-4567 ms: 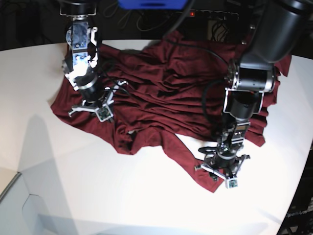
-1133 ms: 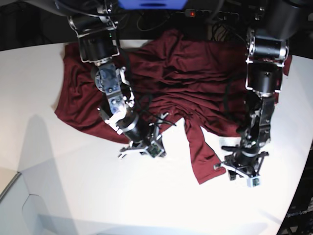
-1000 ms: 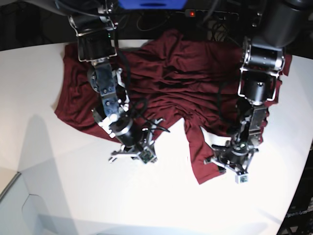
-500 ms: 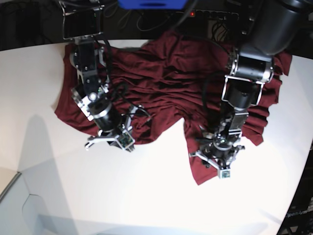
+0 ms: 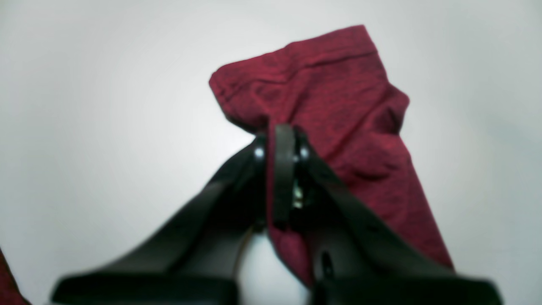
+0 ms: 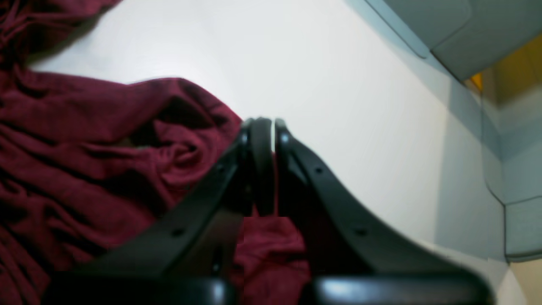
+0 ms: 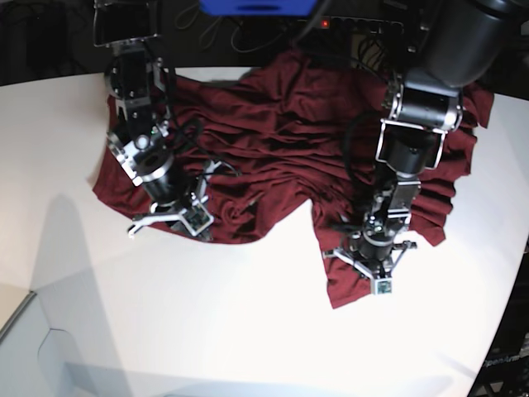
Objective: Layout the t-shirt on the table in an organized manner, then fold the t-shirt properly
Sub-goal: 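Pull the gathered fabric apart with both grippers to spread the body, then drag the shirt edge with the left gripper away from the right gripper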
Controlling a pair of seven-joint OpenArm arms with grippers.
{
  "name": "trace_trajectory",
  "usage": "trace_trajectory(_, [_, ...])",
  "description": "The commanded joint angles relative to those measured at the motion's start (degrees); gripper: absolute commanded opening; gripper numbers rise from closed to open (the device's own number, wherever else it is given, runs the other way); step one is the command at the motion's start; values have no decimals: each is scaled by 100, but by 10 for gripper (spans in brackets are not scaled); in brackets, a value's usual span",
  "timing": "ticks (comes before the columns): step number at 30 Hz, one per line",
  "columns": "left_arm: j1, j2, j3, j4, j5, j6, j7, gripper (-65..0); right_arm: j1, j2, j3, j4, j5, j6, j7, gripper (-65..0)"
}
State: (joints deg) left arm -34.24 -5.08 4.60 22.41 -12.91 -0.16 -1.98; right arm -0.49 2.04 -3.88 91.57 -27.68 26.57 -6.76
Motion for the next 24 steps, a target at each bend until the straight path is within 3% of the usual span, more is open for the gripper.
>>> trace_trajectory(1, [-44,-76,-25,57,-24,38,185,-635,98,-7,67,131,56,-50,153,-627])
trace_trajectory(11, [589,-674,-1467,1526,-621,38,255,-649,89,-24,234,78,56,-50,153,-627])
trace_trajectory(24, [1055,-745,-2829,2088,-621,21,255,-649,150,-24,269,-1302,56,-50,-22,-631])
